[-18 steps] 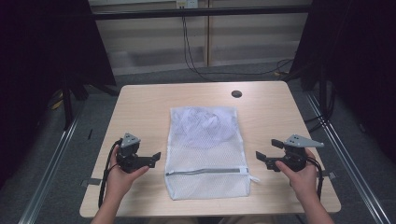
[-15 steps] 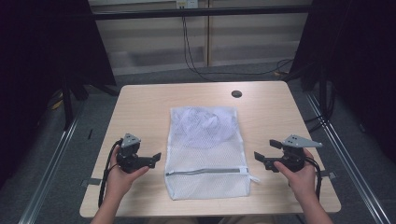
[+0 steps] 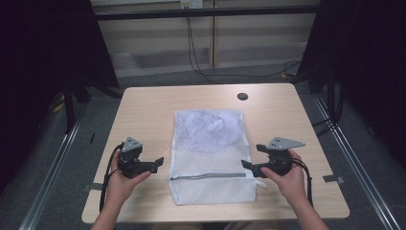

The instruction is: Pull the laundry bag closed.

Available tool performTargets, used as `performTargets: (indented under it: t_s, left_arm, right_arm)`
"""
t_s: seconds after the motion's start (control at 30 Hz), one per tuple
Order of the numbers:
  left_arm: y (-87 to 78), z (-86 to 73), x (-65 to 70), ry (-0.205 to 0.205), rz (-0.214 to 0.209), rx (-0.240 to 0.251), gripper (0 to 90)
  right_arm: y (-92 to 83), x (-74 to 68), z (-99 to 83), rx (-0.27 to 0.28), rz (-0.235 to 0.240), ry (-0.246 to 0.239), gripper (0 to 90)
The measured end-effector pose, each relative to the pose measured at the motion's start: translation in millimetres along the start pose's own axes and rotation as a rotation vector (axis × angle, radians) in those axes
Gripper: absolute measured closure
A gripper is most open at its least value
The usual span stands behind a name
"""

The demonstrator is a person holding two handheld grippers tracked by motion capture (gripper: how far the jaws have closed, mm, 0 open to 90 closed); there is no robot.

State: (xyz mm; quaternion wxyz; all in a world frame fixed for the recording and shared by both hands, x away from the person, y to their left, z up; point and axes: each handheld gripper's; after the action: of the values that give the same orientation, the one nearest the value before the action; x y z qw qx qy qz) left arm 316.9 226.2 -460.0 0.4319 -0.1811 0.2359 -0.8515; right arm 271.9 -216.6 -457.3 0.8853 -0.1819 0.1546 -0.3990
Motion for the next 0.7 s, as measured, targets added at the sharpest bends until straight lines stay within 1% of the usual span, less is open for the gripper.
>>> performTargets:
  t_s: [0.03,0.07,0.1,0.17,0.2,0.23,0.27,0.3,0.37,0.4,0.47,0.5,0.53,0.6,0.63,0.7]
  left_arm:
    - [0.0,0.0,0.0,0.0,0.0,0.0,4.5]
    - [-1.7,0.2,-1.7,0.01,0.004,-0.004,4.5]
    - [-1.9,0.0,-1.3,0.001,0.0,0.0,4.5]
    - [-2.3,0.0,-1.5,0.001,-0.002,0.001,4.5]
    - [-2.8,0.0,-1.5,0.003,-0.001,0.002,4.5]
    - [-4.0,0.0,-2.6,0.014,0.002,-0.006,4.5]
    - [-3.9,-0.2,-2.0,0.001,0.002,0.004,4.5]
    - [-4.2,-0.2,-2.2,0.0,0.002,0.005,4.5]
    - [-4.9,-0.1,-2.8,0.005,0.005,0.008,4.5]
    - [-4.9,-0.1,-2.8,0.005,0.005,0.008,4.6]
    - [-5.8,0.1,-2.8,0.006,0.004,0.007,4.6]
    - [-5.8,0.1,-2.8,0.006,0.004,0.007,4.6]
    - [-7.0,0.3,-4.0,0.019,0.002,-0.003,4.6]
    - [-7.1,0.2,-3.7,0.011,0.003,0.004,4.6]
    - [-8.0,0.3,-3.5,0.006,0.005,0.009,4.6]
    - [-9.2,0.4,-4.1,0.009,0.003,0.008,4.6]
  right_arm:
    - [2.7,-3.1,1.8,-0.002,0.011,-0.003,13.3]
    - [5.9,-6.2,3.5,-0.004,0.023,0.003,13.3]
    - [8.9,-9.3,5.2,-0.008,0.036,0.012,13.3]
    - [15.2,-15.2,8.3,-0.008,0.054,0.013,13.3]
    - [15.2,-15.2,8.3,-0.008,0.054,0.013,13.3]
    - [21.8,-20.9,11.3,-0.019,0.061,0.005,13.3]
    - [25.2,-23.6,12.6,-0.025,0.067,0.003,13.3]
    - [28.3,-26.1,13.9,-0.029,0.072,0.002,13.3]
    - [34.3,-30.1,16.2,-0.039,0.078,-0.005,13.3]
    - [34.3,-30.1,16.2,-0.039,0.078,-0.005,13.3]
    - [42.0,-36.1,19.1,-0.045,0.089,-0.001,13.3]
    - [42.0,-36.1,19.1,-0.045,0.089,-0.001,13.3]
    - [47.1,-39.4,20.4,-0.05,0.098,-0.003,13.2]
    - [49.4,-41.2,21.0,-0.055,0.101,-0.009,13.2]
    - [54.9,-46.0,22.4,-0.064,0.109,-0.011,13.1]
    - [59.4,-49.7,23.5,-0.073,0.116,-0.016,13.0]
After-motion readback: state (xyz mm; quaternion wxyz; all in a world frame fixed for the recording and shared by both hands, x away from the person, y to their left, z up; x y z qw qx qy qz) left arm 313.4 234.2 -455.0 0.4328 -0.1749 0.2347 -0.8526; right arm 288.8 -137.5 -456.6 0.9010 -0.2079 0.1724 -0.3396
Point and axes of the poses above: each handheld gripper's, and its own axes: y roughly forward along the jaws, z roughly out of its top, x roughly to its right, and after that the axes turned 4 degrees about x, right-handed
